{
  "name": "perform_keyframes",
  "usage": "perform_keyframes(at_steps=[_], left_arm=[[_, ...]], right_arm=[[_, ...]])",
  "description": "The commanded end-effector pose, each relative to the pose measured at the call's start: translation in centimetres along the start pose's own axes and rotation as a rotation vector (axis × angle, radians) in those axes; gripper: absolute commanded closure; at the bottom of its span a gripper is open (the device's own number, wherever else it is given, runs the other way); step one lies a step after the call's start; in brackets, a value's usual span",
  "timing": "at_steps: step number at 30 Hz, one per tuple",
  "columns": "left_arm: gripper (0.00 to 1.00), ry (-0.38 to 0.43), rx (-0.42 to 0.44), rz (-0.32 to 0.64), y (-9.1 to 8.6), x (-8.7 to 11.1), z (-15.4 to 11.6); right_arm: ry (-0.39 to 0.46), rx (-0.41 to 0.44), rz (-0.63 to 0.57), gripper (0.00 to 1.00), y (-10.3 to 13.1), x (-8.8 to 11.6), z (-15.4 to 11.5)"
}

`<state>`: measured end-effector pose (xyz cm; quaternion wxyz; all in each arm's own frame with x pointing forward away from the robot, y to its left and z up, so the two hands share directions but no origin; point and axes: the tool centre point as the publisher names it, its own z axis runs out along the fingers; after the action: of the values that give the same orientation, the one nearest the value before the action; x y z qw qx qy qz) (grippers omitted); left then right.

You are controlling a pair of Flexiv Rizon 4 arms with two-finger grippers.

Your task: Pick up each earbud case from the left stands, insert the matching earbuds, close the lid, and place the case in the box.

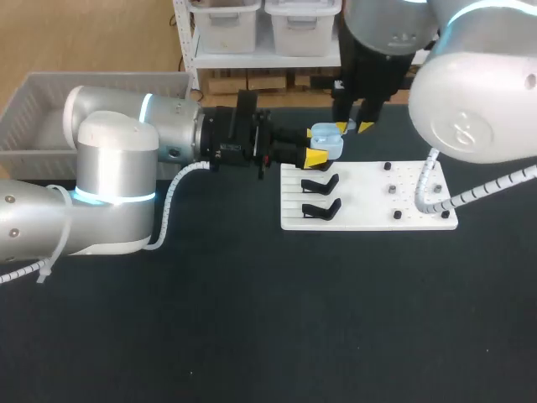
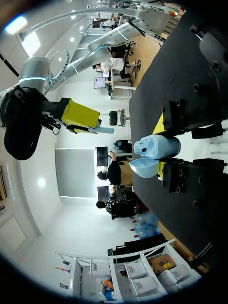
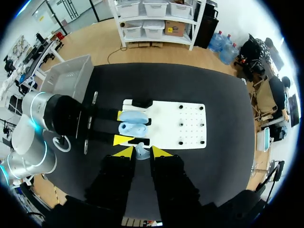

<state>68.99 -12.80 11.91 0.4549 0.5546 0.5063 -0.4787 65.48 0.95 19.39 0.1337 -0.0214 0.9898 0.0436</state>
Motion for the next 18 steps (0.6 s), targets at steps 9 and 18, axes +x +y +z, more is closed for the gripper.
perform_keyframes(at_steps=[9, 18], left_arm=[[1.0, -0.002, -0.005, 0.003, -0.1, 0.1, 0.0], [1.0, -0.002, -0.005, 0.003, -0.1, 0.1, 0.0]], right_arm=[[0.068, -0.01, -0.078, 1.0, 3.1, -1.0, 2.0], [0.069, -0.012, -0.093, 1.0, 3.1, -1.1, 2.7]])
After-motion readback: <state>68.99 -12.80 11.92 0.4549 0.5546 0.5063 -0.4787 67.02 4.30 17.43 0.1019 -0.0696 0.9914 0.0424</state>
